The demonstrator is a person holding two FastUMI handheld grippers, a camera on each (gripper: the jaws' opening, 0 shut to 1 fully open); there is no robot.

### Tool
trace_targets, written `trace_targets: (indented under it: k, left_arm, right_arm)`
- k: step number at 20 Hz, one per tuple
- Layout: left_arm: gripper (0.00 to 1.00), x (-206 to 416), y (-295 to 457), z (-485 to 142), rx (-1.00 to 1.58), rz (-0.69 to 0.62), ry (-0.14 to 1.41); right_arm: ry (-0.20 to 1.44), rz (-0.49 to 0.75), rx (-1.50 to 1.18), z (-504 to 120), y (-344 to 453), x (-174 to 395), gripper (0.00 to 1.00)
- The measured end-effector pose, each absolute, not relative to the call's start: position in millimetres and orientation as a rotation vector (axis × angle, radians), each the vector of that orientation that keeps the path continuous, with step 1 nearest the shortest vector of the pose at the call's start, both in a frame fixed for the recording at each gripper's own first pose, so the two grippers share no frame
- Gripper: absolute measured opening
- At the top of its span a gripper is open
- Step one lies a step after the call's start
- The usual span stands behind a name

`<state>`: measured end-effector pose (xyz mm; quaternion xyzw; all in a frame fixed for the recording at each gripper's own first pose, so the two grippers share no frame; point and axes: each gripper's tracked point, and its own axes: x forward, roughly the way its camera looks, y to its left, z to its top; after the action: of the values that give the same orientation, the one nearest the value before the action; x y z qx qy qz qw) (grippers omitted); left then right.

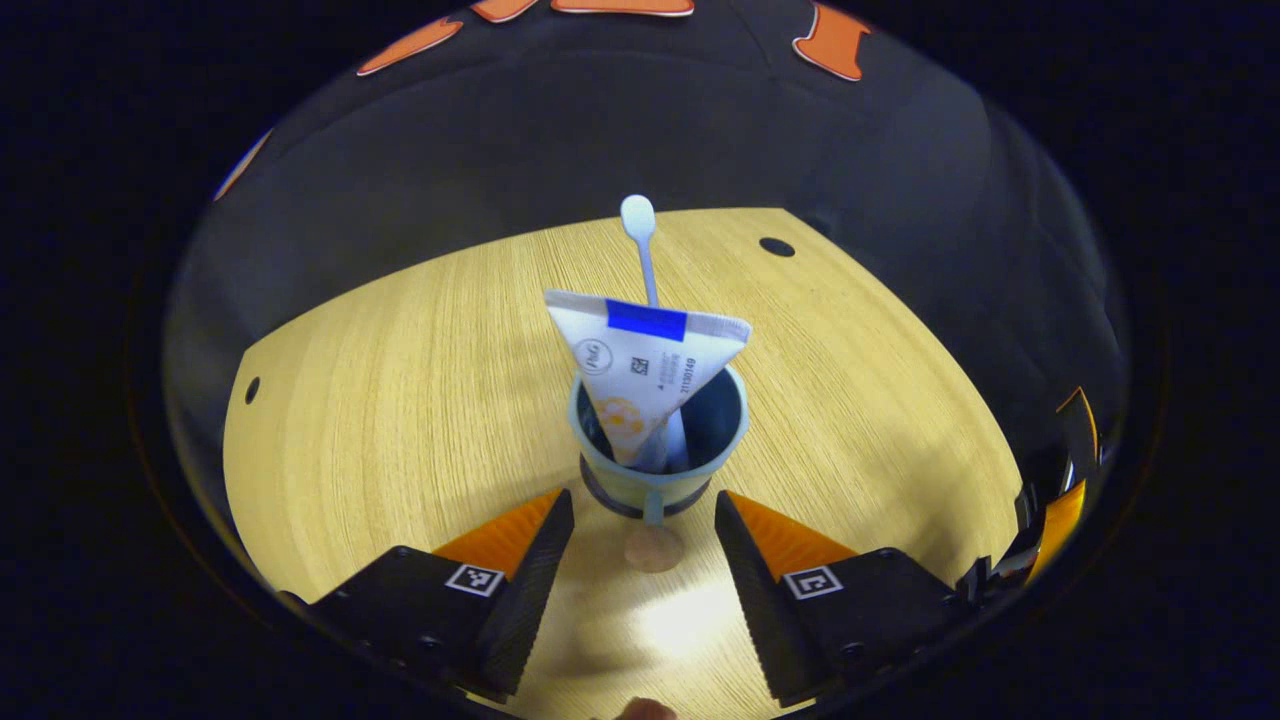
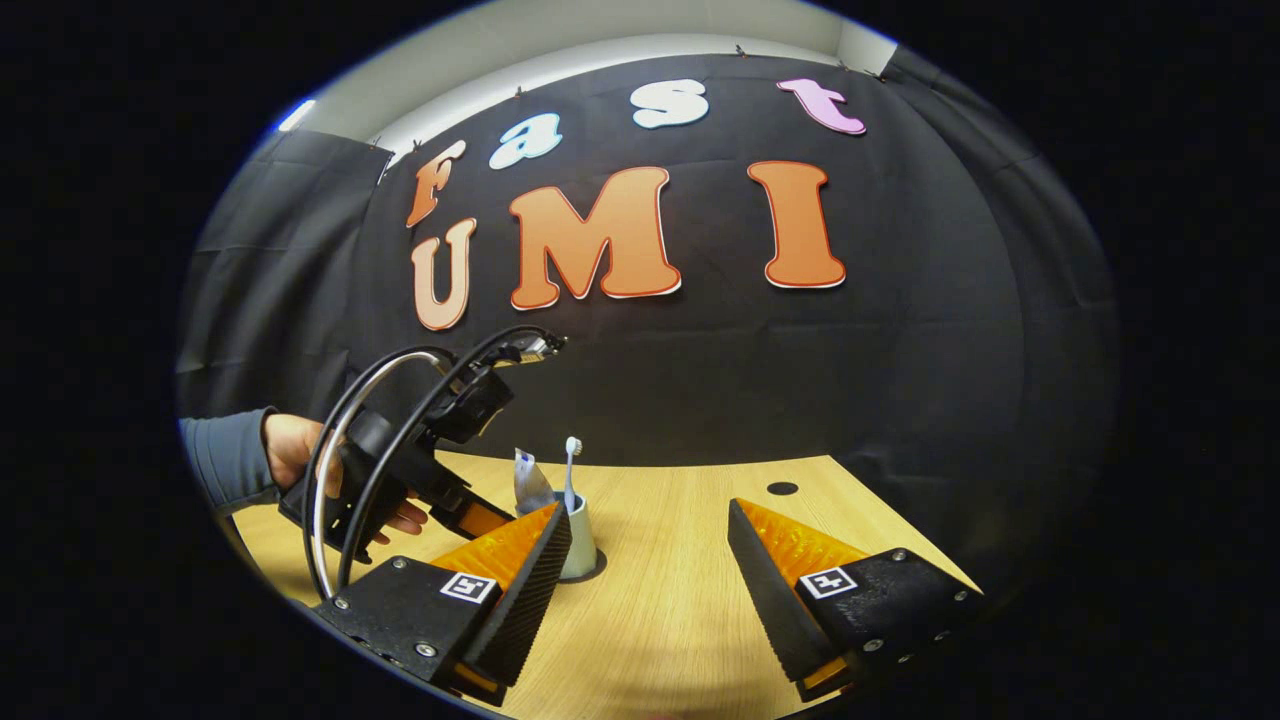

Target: Put the toothbrush and toothpaste on the desktop into the cup, then pick up the cup and place it on the coaster on the desktop.

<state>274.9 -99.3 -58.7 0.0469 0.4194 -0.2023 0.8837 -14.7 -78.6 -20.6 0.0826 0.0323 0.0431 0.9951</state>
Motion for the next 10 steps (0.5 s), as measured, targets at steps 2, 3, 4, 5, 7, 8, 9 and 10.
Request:
trace_targets:
  k: [2,3,4,5,7,8,9,10]
  left_arm:
    - [0.95,281.4,-105.8,-59.2,0.075,-0.470,0.765]
    - [0.98,285.0,-107.7,-62.5,0.065,-0.477,0.723]
    - [0.99,284.4,-104.5,-60.0,0.056,-0.480,0.676]
    - [0.99,285.4,-103.1,-56.0,0.048,-0.480,0.624]
    - [0.99,284.4,-93.7,-33.6,0.046,-0.475,0.519]
    - [0.99,281.9,-86.5,-23.5,0.061,-0.458,0.462]
    - [0.99,279.3,-77.6,-11.4,0.074,-0.432,0.407]
    - [0.99,273.4,-66.9,3.4,0.081,-0.403,0.348]
  right_arm:
    - [0.046,0.077,0.162,-14.4,-75.1,-12.8,0.94]
    - [0.036,0.075,0.164,-10.8,-73.6,-12.7,0.94]
    - [0.028,0.073,0.167,-7.7,-70.4,-12.2,0.94]
    - [0.016,0.071,0.170,-4.0,-67.9,-12.6,0.94]
    - [-0.006,0.067,0.172,2.5,-63.0,-11.9,0.94]
    - [-0.015,0.068,0.172,5.8,-59.7,-11.4,0.94]
    - [-0.021,0.065,0.172,8.2,-56.7,-10.5,0.94]
    - [-0.028,0.069,0.173,11.1,-52.6,-10.0,0.94]
